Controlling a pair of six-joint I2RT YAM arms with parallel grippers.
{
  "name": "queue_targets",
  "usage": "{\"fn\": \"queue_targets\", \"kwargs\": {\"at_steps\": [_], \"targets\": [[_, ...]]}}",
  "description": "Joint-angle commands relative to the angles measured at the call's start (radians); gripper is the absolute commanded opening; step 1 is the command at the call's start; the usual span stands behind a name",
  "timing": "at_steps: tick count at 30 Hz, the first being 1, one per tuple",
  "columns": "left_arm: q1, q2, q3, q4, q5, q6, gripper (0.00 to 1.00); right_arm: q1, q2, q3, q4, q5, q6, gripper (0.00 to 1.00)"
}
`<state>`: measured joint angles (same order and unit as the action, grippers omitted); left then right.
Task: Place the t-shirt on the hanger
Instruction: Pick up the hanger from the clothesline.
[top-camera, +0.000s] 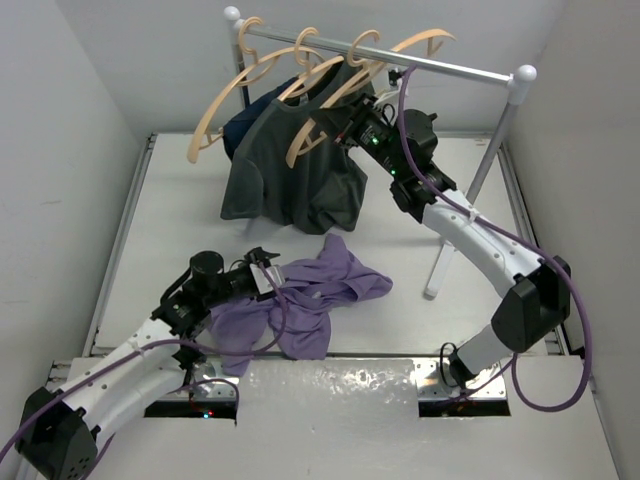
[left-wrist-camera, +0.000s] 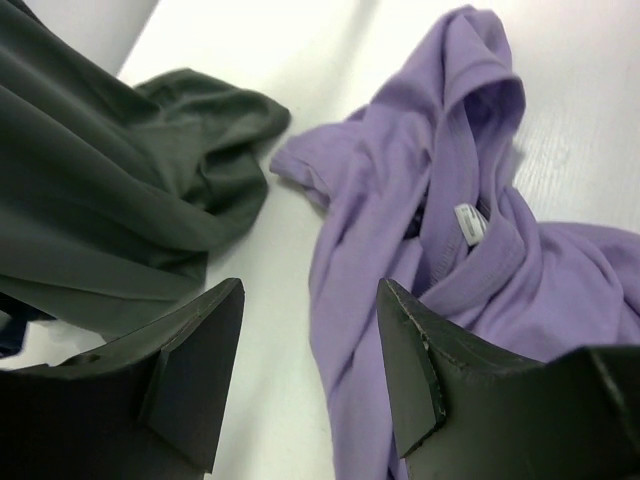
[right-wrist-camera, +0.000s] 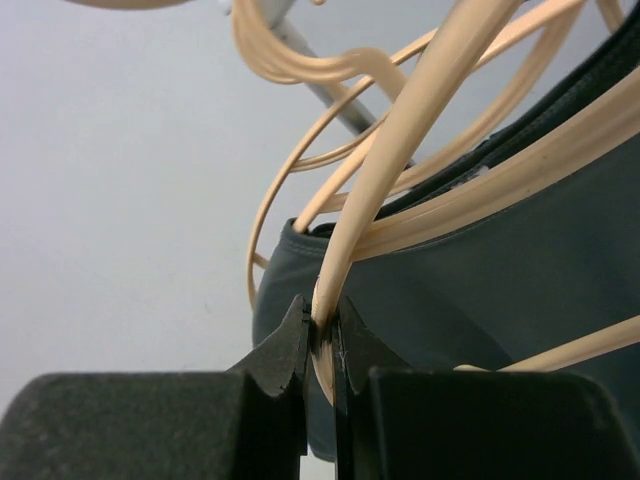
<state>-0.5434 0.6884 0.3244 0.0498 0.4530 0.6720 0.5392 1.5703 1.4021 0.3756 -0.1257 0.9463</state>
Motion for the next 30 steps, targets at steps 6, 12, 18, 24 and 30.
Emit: {"fn": "queue_targets", "kwargs": {"at_steps": [6, 12, 18, 24, 30], "targets": [[-0.004, -0.026, 0.120, 0.064, 0.047, -0.100, 0.53, 0.031, -0.128, -0.121, 0.023, -0.086, -0.107, 0.00], [-0.003, 0.005, 0.246, 0.127, 0.150, -0.230, 0.56, 0.073, -0.190, -0.190, -0.006, -0.109, -0.179, 0.00], [-0.006, 0.089, 0.335, 0.265, 0.026, -0.428, 0.78, 0.094, -0.243, -0.308, 0.022, -0.074, -0.143, 0.00], [-0.013, 0.215, 0.392, 0.297, 0.009, -0.436, 0.90, 0.142, -0.240, -0.351, 0.066, -0.034, -0.126, 0.00], [-0.023, 0.293, 0.443, 0.266, -0.068, -0.355, 0.84, 0.166, -0.248, -0.374, 0.100, -0.014, -0.101, 0.00]]}}
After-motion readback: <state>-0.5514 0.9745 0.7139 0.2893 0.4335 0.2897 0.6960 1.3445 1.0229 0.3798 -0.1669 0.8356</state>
